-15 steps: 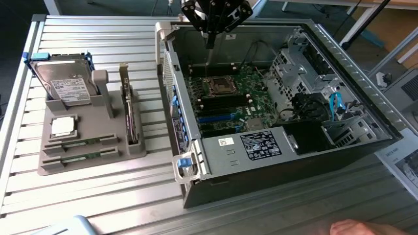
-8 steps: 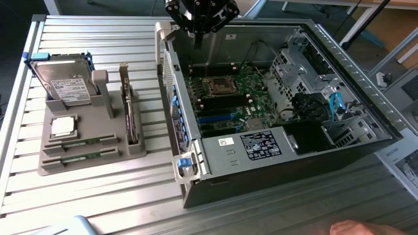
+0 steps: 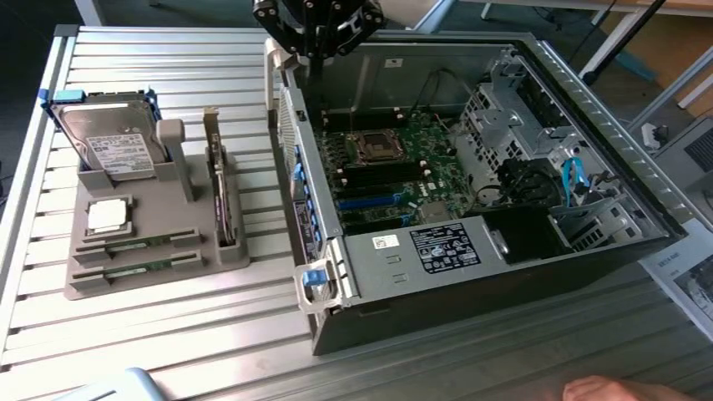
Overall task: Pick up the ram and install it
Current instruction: 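Reach for the ram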
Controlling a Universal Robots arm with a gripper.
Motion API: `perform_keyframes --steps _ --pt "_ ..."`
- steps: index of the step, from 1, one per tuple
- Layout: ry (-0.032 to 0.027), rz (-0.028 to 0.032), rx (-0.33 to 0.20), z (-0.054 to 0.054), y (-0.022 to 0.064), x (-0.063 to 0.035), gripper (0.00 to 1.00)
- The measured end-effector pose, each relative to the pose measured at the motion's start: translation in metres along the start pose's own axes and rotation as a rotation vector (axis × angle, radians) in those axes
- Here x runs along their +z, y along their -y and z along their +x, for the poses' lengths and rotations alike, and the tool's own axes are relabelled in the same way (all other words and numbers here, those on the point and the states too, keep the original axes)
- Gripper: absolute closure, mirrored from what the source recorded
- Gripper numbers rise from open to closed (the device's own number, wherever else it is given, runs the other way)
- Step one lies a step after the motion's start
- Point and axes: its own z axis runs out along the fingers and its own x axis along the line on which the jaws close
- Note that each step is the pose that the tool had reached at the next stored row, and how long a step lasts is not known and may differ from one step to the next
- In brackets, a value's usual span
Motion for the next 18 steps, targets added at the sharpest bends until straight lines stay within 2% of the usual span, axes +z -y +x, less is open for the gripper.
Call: perform_keyframes --steps 9,13,18 --pt "-0.0001 0.0001 0.000 0.033 0.0025 -0.0010 0.89" --pt "-0.0001 0.0001 0.000 0.056 0.0042 -0.0016 0.89" --pt "0.0001 -0.0001 0.000 0.077 0.0058 -0.0021 0.89"
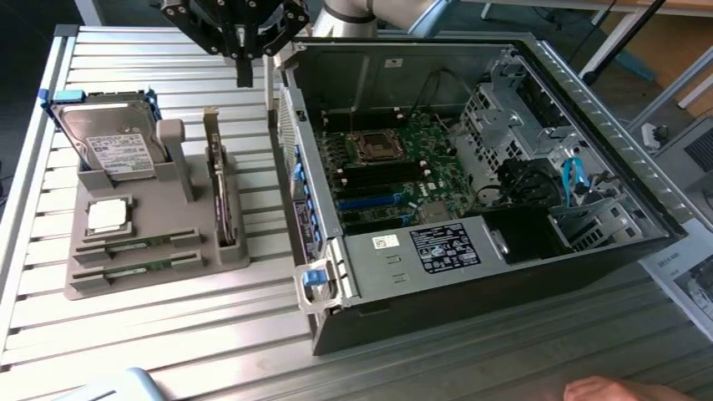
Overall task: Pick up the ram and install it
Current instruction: 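Reach for the ram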
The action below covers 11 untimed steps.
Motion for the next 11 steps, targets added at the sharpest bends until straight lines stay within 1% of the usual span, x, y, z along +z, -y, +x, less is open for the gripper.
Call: perform_keyframes --steps 6,8,10,11 --pt "0.0000 0.0000 0.000 0.022 0.0017 -0.0006 0.89" --pt "-0.0001 0.0001 0.000 0.036 0.0027 -0.0011 0.89" --pt "0.0000 0.0000 0.000 0.043 0.0032 -0.0012 0.89" --pt "-0.0001 0.0001 0.000 0.048 0.0036 -0.0014 0.89"
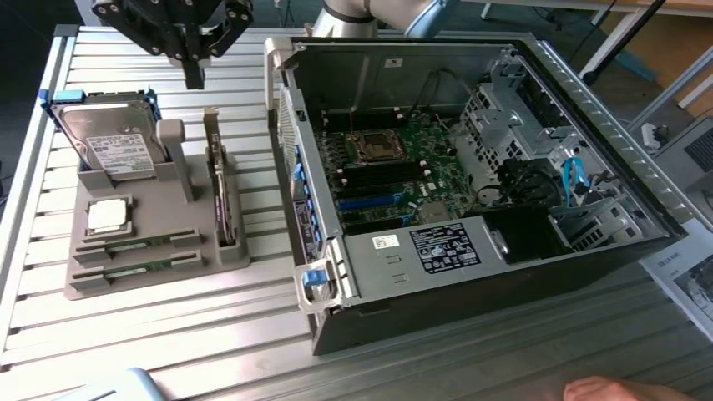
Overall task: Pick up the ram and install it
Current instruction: 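Reach for the ram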
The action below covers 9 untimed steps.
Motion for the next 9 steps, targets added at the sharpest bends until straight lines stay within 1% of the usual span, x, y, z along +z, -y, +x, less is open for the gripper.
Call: perform_keyframes --steps 1,4,9 --pt "-0.0001 0.0000 0.000 0.008 0.0006 -0.0002 0.89" --pt "0.0000 0.0000 0.000 0.021 0.0015 -0.0006 0.89" --pt "0.0000 0.0001 0.000 0.047 0.0035 -0.0013 0.89"
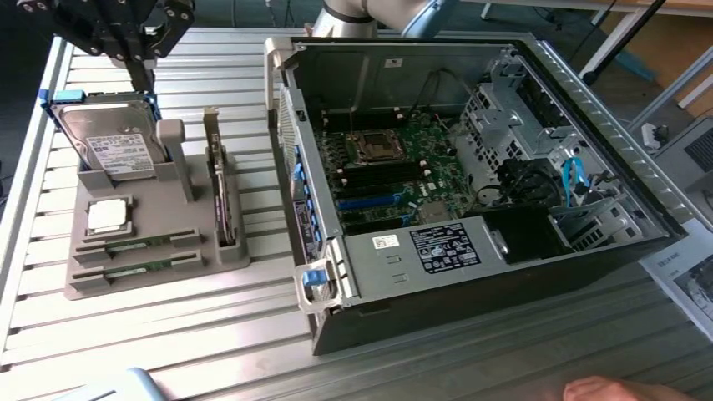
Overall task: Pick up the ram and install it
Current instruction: 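Reach for the ram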
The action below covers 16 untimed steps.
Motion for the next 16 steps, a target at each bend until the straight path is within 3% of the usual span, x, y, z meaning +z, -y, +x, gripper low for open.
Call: perform_keyframes --steps 8,16 --pt "0.0000 0.0000 0.000 0.029 0.0022 -0.0007 0.89" --pt "0.0000 -0.0001 0.000 0.031 0.0023 -0.0008 0.89"
